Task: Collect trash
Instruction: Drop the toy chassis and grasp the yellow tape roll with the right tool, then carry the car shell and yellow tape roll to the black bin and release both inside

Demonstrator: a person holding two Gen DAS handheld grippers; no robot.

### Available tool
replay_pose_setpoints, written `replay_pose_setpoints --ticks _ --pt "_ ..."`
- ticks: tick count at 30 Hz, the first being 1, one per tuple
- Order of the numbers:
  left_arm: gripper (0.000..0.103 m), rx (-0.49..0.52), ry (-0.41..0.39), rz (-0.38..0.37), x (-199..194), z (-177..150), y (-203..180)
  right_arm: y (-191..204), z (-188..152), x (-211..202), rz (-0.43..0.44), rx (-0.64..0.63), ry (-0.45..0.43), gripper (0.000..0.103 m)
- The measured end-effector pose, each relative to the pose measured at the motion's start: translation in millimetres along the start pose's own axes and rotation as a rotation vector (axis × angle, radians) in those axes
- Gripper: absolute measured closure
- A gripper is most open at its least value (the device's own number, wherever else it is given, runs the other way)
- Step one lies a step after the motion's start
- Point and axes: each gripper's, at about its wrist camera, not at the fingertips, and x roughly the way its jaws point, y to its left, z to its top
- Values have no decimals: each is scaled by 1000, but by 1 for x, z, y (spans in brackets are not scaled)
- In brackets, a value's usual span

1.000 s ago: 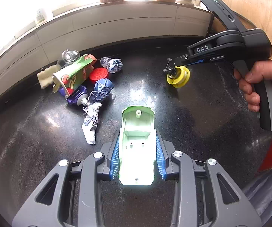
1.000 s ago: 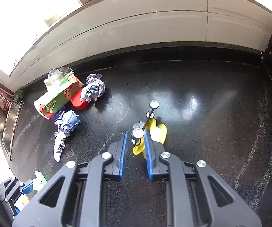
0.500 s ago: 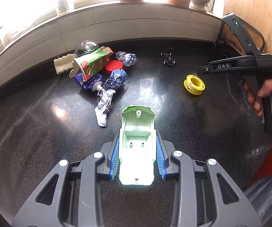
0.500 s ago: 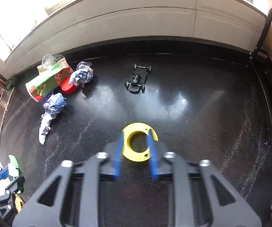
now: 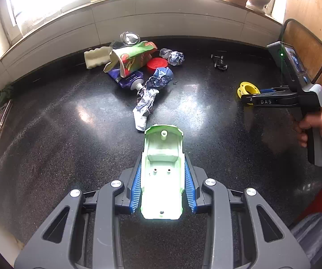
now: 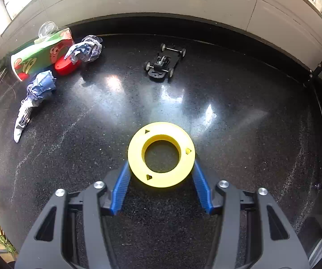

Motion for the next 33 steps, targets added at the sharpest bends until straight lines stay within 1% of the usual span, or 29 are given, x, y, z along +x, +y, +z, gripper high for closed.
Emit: replay_pose_setpoints --ticks 3,8,14,19,23,28,31,33 --pt "70 -18 7 15 0 -1 6 3 -1 -5 16 -20 -13 50" --pt "70 -47 8 30 -1 -1 14 15 -7 -29 38 -44 -42 51" --pt "70 -57 -1 32 -1 2 19 40 -14 -60 73 -76 -71 51" --pt "70 -54 -13 27 -4 0 23 55 -20 -73 84 -92 -80 51" --pt "70 -70 -19 32 -10 -4 31 69 -19 -84 94 -111 -93 51" --pt "70 -131 -38 51 -28 -12 57 100 -14 -104 125 -163 -117 51" --pt "70 -186 -54 78 -45 -21 81 133 -8 -118 169 -221 -135 51" --pt "70 -228 -66 109 -60 -31 101 159 -5 -127 199 -270 -145 51"
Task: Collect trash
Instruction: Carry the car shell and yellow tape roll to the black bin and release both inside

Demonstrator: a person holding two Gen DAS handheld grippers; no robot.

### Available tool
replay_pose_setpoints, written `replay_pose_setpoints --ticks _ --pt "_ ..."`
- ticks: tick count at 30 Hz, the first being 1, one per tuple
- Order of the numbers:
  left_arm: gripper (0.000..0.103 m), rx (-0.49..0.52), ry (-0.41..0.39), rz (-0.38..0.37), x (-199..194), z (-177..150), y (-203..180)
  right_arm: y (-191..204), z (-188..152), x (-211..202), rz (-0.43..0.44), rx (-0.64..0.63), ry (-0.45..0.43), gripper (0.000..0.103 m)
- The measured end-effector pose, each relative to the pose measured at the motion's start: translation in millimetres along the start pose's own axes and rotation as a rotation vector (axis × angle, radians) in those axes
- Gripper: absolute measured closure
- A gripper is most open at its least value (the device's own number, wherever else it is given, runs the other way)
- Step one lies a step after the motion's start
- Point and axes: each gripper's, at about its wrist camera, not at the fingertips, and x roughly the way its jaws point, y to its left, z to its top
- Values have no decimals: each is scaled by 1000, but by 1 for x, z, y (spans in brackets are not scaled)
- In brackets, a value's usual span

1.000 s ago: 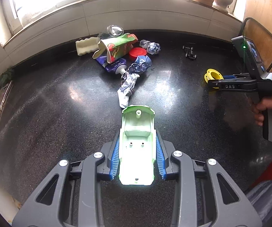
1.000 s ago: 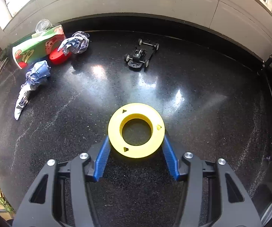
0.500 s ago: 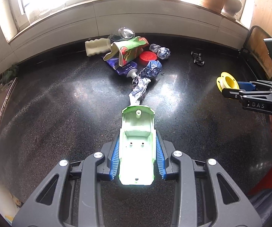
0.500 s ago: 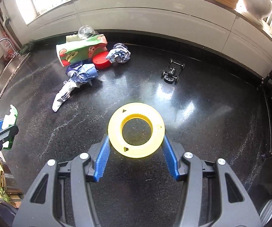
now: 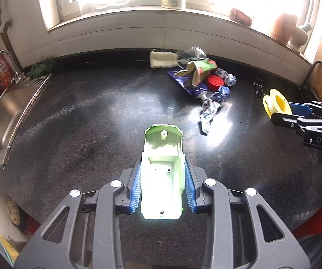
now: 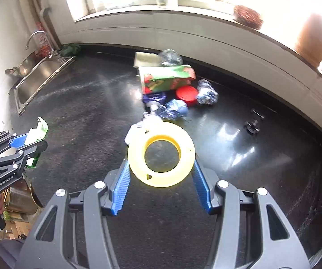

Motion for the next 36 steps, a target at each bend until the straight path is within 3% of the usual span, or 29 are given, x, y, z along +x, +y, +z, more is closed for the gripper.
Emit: replay_pose_setpoints --ticks 11,16,22,28,36 --pt "70 -288 -19 236 -73 -75 141 201 44 6 282 -331 -14 50" --pt "70 -470 2 337 -100 -132 197 300 38 14 419 -504 21 50" --pt "70 -644 48 423 -115 -205 236 404 9 28 547 -692 92 50" --pt "70 -789 92 428 -104 -268 264 477 -33 58 613 -801 214 50" --pt "70 -891 97 336 -49 -323 308 533 -62 136 581 -809 401 50"
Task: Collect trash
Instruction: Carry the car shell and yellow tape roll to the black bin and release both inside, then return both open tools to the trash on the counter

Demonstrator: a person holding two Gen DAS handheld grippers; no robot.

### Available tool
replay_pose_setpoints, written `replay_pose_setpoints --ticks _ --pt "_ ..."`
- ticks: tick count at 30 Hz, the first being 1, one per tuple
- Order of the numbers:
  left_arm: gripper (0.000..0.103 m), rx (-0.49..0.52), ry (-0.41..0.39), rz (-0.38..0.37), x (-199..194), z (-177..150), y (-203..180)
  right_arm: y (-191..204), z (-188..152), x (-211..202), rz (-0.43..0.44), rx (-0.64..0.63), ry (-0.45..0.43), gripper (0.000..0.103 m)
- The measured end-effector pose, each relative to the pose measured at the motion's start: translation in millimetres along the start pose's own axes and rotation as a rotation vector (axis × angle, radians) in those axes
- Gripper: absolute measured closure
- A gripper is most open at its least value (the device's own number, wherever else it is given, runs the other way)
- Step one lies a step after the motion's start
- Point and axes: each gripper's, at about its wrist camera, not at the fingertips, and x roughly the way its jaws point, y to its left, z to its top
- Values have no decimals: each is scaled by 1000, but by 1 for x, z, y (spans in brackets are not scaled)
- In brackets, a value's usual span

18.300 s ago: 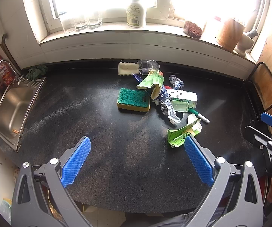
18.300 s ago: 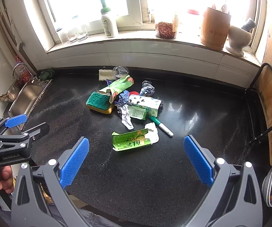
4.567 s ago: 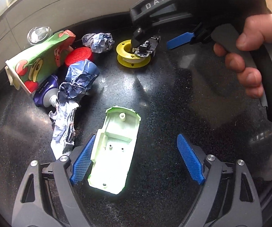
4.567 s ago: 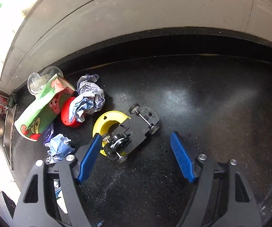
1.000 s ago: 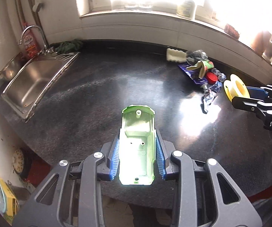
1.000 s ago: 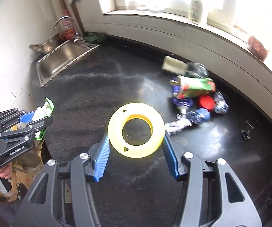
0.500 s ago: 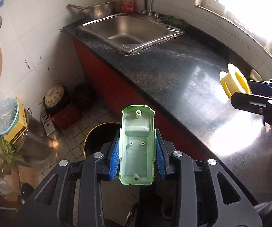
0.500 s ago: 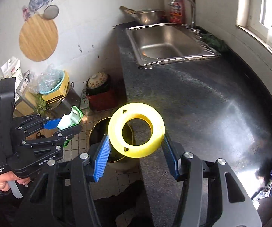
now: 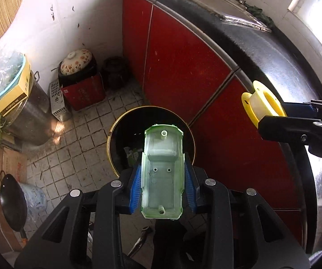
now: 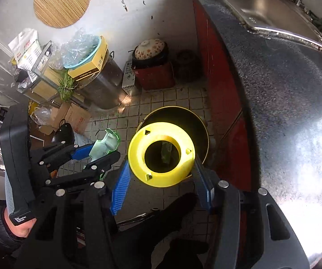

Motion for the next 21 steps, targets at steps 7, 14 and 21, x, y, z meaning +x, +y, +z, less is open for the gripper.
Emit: replay_pose_setpoints --ticks 7,14,21 --pt "70 -34 56 -29 58 11 30 -6 31 61 -23 -29 91 50" --pt "27 -54 55 -57 71 15 38 -8 47 78 1 -21 106 45" --pt "19 -68 53 -32 67 16 38 -9 50 65 15 -30 91 27"
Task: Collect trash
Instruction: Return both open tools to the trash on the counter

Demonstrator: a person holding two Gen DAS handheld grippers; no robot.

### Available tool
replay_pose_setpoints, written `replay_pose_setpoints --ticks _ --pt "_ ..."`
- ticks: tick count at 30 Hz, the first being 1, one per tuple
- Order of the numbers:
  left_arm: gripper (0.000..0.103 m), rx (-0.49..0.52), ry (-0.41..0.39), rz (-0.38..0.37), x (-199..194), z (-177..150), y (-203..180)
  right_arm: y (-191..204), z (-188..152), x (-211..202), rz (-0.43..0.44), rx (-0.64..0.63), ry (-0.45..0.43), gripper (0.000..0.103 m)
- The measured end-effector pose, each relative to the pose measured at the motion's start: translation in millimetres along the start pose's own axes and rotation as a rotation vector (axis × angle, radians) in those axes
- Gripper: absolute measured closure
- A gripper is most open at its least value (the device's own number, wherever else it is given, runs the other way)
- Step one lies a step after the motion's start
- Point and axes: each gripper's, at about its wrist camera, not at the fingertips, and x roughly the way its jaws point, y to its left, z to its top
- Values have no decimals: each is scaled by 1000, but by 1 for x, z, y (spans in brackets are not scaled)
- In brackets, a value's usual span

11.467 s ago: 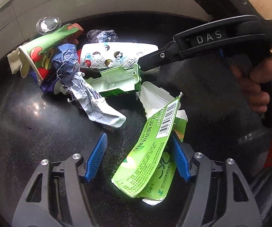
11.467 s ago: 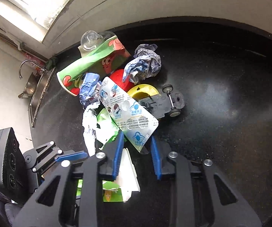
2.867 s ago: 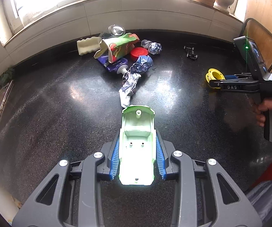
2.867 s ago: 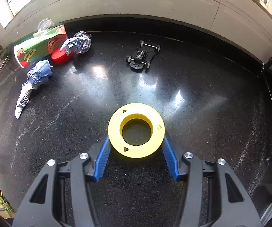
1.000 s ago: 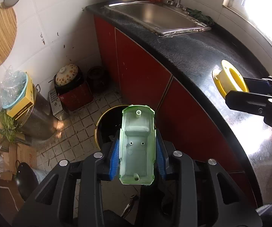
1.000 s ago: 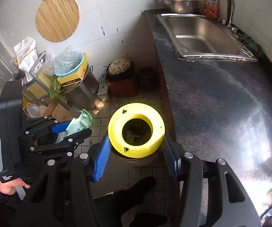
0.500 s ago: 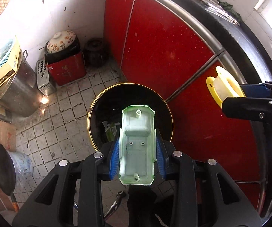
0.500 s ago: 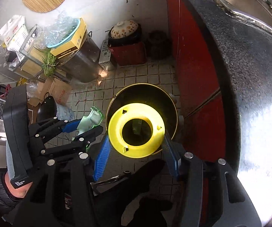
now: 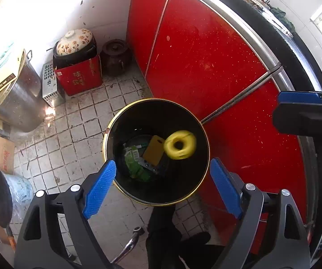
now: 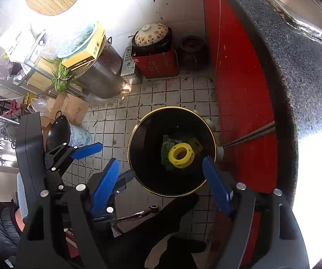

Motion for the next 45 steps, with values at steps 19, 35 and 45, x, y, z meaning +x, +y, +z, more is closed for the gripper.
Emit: replay_pose_setpoints --ticks 19,35,45 --pt "12 500 -207 -55 -125 17 -196 -68 -142 -245 -213 292 -411 15" --pt "12 1165 -209 -483 -182 -106 -508 -167 -478 -401 -693 1066 -631 14" --pt "12 1301 -161 -504 -179 -147 -546 -162 -561 -404 -726 1265 -655 15"
